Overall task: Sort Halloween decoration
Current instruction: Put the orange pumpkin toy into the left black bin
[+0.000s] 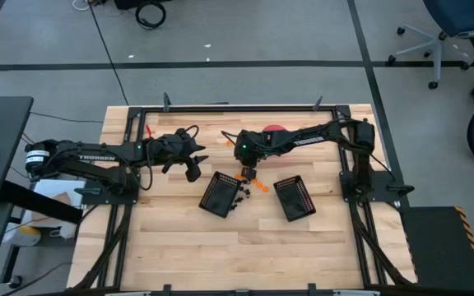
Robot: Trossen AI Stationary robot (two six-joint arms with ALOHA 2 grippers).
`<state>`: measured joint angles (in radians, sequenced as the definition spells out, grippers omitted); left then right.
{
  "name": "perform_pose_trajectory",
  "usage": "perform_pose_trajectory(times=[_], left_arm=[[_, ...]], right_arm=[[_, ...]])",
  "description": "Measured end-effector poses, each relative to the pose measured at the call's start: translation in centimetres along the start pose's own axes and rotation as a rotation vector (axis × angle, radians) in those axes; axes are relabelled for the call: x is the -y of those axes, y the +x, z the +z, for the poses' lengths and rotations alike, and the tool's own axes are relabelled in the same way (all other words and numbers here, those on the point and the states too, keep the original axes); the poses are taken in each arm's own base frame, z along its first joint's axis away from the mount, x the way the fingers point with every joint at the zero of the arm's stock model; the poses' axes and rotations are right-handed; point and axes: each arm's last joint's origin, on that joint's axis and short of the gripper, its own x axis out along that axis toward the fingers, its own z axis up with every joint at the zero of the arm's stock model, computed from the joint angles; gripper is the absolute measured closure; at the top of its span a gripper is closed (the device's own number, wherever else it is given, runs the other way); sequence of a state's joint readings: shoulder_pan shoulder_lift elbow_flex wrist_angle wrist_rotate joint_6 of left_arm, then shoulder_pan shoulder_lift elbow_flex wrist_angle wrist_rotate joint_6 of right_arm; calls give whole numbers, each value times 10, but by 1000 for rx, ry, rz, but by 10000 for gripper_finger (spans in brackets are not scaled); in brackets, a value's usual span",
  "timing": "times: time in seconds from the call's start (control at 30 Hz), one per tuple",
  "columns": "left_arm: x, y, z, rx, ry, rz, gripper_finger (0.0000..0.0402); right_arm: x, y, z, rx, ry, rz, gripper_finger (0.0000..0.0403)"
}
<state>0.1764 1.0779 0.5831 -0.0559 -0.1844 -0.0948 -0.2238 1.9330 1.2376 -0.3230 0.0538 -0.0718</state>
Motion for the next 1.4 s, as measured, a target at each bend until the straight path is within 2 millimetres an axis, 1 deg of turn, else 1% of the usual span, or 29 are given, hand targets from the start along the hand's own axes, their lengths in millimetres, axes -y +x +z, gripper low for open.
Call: perform_pose_trajectory(times=[0.17, 0.27, 0.4, 0.47, 0.53, 0.6, 0.67, 0.77, 0.83, 0.93, 0.97, 1.1, 1.23, 1.3, 1.4], left_arm=[[0, 0, 0, 0, 0, 0, 260], [0, 0, 0, -1, 0, 0, 260], [0, 0, 0, -1, 1, 0, 260], [0, 0, 0, -1, 1, 0, 260], [0, 0, 0, -1, 1, 0, 260], [0, 0, 0, -1, 1, -1, 260], [0, 0, 0, 3, 0, -1, 260], [0, 0, 1, 6, -1, -3, 260], [0, 0, 1, 6, -1, -3, 260], [0, 0, 0, 2, -7, -2, 260], [0, 0, 0, -2, -7, -2, 260], [0, 0, -1, -9, -6, -2, 260], [0, 0, -1, -15, -4, -1, 260], [0, 0, -1, -14, -5, -1, 260], [0, 0, -1, -6, -6, 0, 260]], right_arm=[[-7, -21, 5, 11, -16, 14, 302], [-16, -38, 12, 62, -13, 73, 301], [-38, -53, 21, 151, -23, 210, 301], [-52, -57, 25, 201, -34, 264, 300], [-66, -56, 28, 236, -44, 284, 300], [-81, -51, 31, 284, -57, 303, 300], [-92, -42, 29, 278, -63, 320, 300], [-103, -26, 31, 249, -61, 332, 300], [-106, -14, 32, 217, -60, 331, 300], [-108, -4, 33, 177, -68, 325, 294], [-108, -4, 36, 183, -73, 323, 290], [-108, -7, 35, 158, -86, 322, 257], [-104, -23, 37, 145, -85, 287, 228], [-101, -34, 36, 129, -87, 245, 222], [-98, -48, 37, 131, -90, 236, 218]])
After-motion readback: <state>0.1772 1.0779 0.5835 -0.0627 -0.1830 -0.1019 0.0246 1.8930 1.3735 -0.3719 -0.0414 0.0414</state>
